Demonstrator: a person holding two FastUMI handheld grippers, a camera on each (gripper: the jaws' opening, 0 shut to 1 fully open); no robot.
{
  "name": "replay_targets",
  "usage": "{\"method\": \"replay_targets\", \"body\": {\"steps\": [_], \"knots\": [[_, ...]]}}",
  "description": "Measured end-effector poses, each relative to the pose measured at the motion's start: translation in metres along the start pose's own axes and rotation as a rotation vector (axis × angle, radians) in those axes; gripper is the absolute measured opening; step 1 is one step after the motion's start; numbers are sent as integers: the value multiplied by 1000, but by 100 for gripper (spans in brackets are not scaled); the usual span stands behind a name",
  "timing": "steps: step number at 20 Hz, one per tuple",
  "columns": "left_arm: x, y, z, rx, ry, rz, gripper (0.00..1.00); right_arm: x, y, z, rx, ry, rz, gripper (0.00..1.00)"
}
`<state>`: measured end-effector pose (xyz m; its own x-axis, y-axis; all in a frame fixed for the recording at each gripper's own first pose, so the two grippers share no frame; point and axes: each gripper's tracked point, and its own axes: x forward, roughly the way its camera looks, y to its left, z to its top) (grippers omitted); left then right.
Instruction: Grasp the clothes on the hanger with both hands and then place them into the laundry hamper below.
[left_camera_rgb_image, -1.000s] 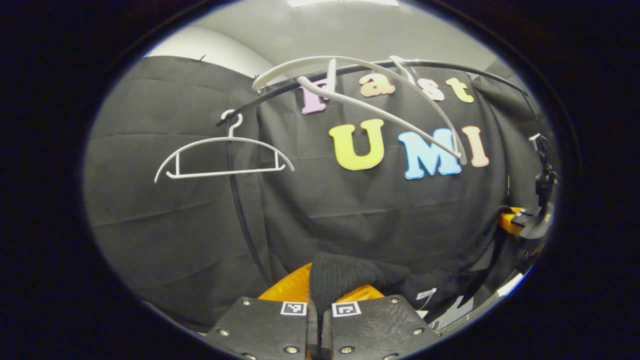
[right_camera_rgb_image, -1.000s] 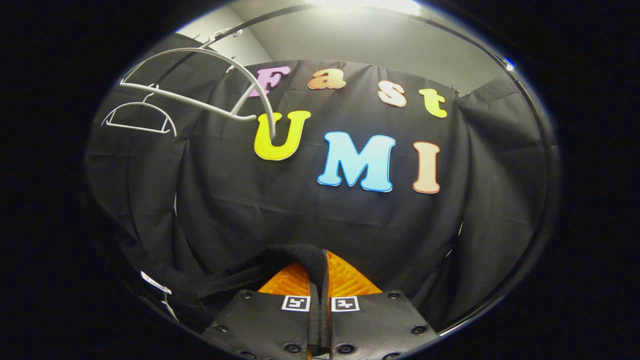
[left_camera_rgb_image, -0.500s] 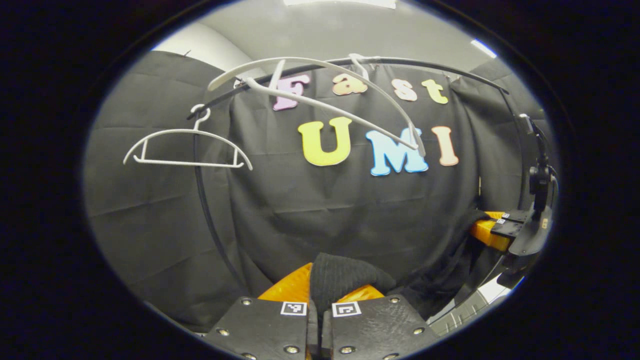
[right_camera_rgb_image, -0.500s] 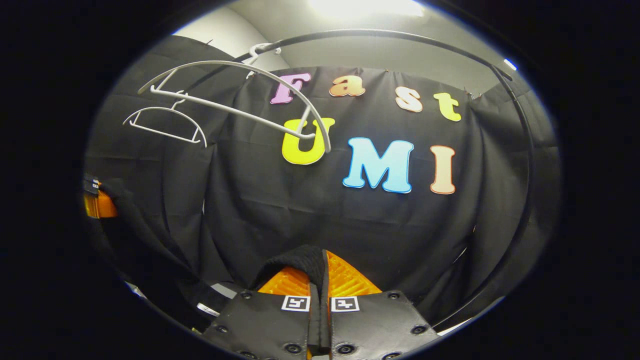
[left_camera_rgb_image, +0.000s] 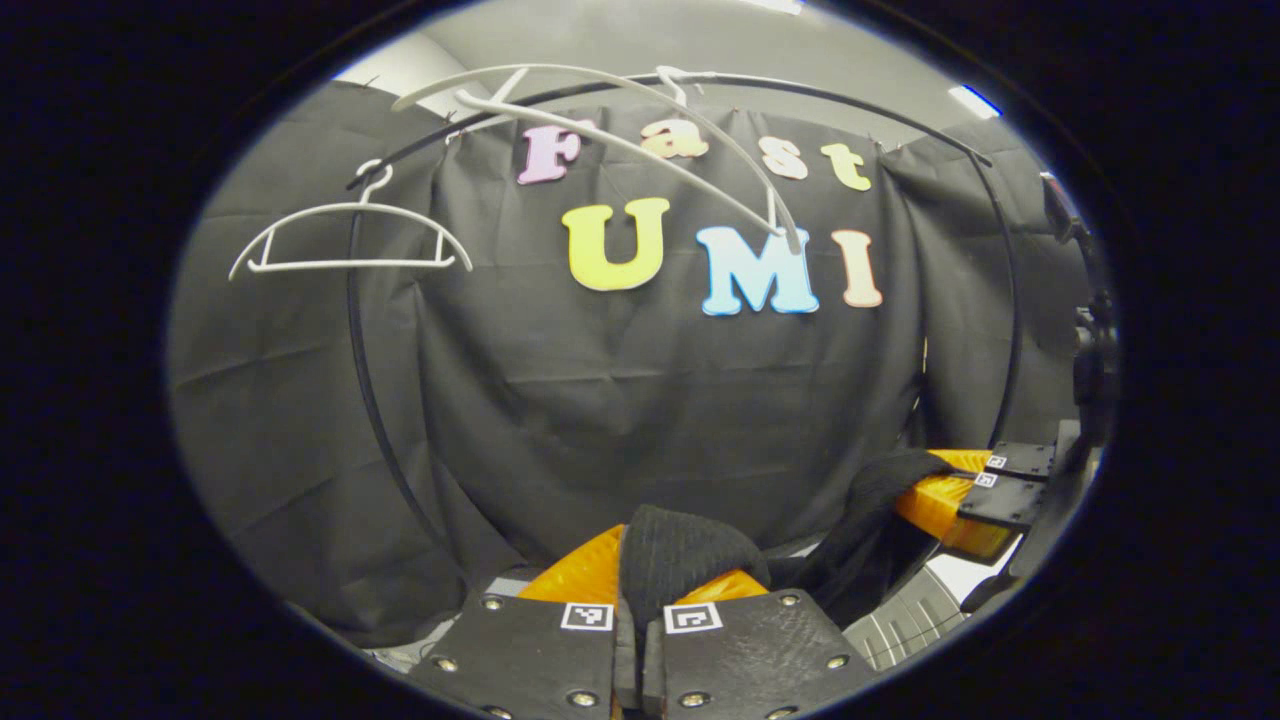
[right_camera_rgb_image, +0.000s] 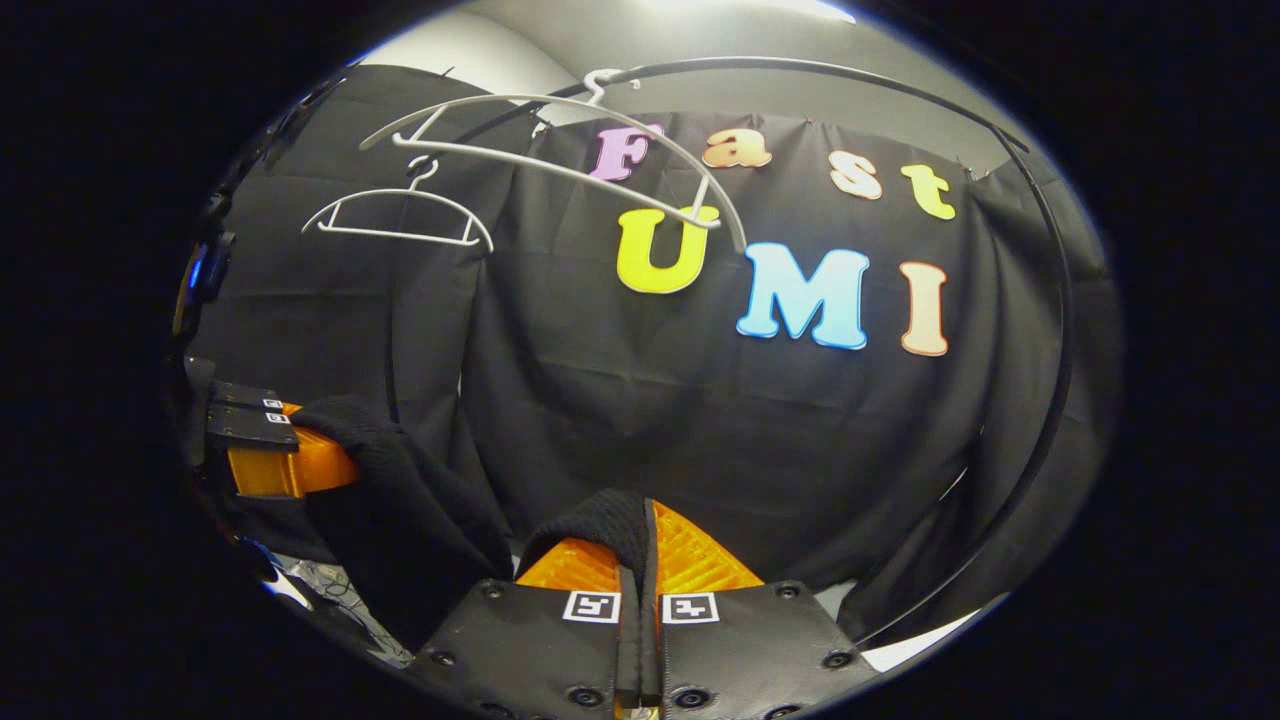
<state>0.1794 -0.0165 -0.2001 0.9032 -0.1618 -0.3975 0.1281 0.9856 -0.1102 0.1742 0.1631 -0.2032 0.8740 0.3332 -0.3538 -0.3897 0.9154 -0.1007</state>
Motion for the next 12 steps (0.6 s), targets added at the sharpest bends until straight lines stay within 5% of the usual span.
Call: {"method": "replay_targets", "body": {"steps": [12], "knots": [[10, -14, -150, 5, 334, -36, 6, -7, 39, -119, -26, 312, 58, 2]]}}
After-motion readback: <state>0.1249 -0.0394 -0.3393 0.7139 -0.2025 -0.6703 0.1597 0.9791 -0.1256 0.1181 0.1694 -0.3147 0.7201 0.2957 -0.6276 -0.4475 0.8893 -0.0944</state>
